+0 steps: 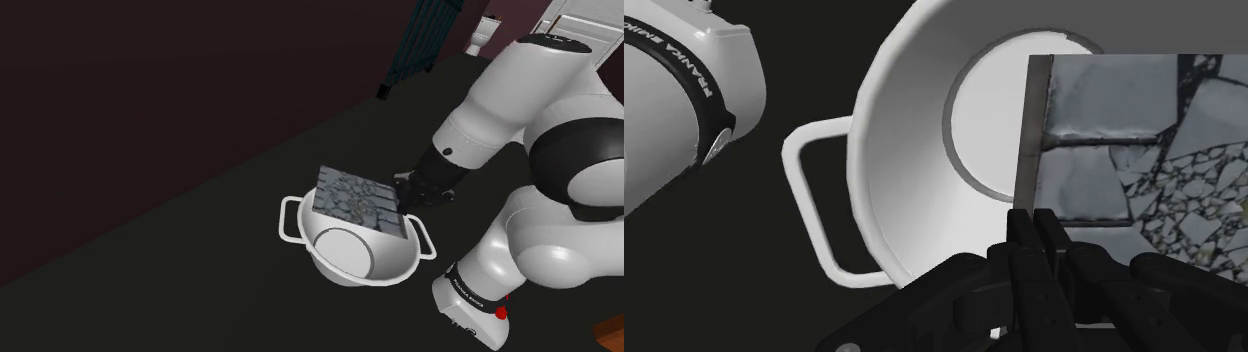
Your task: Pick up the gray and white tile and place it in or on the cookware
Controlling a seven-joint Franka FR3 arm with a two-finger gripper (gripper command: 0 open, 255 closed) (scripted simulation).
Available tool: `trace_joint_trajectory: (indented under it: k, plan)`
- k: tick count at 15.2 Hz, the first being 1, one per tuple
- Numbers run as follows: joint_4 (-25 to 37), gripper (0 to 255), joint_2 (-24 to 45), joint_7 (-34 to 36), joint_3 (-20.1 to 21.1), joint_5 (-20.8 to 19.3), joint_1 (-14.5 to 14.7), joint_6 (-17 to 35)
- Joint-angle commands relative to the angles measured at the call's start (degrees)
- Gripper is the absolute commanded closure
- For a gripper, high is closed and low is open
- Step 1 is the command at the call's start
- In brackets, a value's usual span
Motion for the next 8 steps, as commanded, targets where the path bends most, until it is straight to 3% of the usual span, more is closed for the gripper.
trace_joint_trajectory:
  k: [1,8]
  plan:
    - [-1.3,255,-6.1,2.4,0.7,1.4,3.4,-5.2]
    - [-6.4,255,-5.8,3.1,3.2,3.9,5.1,-0.1]
